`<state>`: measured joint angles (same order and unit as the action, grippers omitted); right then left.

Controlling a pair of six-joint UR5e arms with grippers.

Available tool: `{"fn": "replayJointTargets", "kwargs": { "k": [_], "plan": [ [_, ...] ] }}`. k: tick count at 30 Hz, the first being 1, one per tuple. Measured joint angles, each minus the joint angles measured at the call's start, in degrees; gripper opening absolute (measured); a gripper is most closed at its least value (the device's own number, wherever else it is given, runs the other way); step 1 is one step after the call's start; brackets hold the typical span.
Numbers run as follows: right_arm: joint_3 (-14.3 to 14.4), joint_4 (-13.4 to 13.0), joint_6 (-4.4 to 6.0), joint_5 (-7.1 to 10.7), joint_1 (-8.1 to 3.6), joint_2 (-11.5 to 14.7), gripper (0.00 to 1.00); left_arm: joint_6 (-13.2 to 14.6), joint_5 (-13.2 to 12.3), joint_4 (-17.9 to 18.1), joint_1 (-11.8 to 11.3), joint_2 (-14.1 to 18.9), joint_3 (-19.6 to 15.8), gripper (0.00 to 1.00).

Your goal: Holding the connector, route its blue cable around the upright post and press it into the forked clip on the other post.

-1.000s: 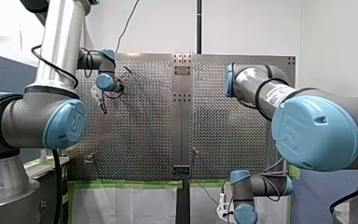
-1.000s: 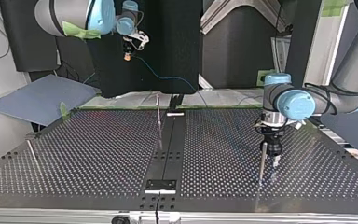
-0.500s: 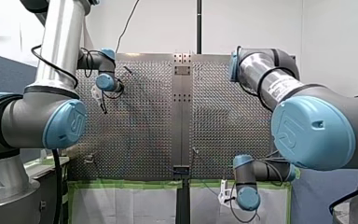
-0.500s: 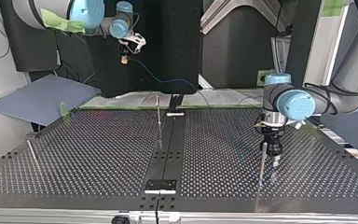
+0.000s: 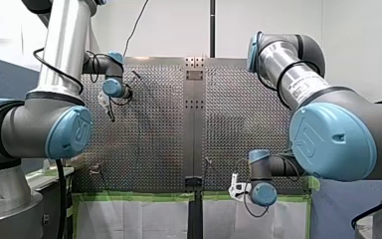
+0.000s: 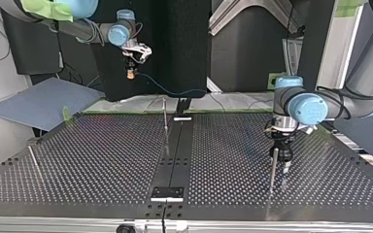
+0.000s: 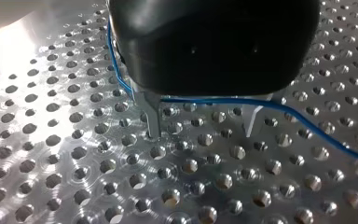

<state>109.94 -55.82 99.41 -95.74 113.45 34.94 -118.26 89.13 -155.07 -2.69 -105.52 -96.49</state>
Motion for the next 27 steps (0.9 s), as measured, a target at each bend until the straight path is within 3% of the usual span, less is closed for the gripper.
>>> {"fn": "replayJointTargets", "kwargs": {
  "k": [6,12,20,27],
  "plan": [
    [0.00,0.15,-0.06,0.34,-0.09,3.07,0.00,-2.51,-0.83,-0.19,0.02,0.02,0.00,0.85],
    [0.00,0.29,-0.06,0.37,-0.10,6.01,0.00,-4.19,0.25,-1.93,0.02,0.05,0.00,0.85],
    [-0.01,0.34,0.12,0.31,-0.11,10.21,0.00,-4.01,1.28,-5.47,-0.05,1.09,-1.13,0.85],
    [-0.01,0.11,0.42,0.36,-0.07,14.20,0.00,-3.32,1.78,-5.36,0.07,4.60,-4.94,0.85]
  ]
}}
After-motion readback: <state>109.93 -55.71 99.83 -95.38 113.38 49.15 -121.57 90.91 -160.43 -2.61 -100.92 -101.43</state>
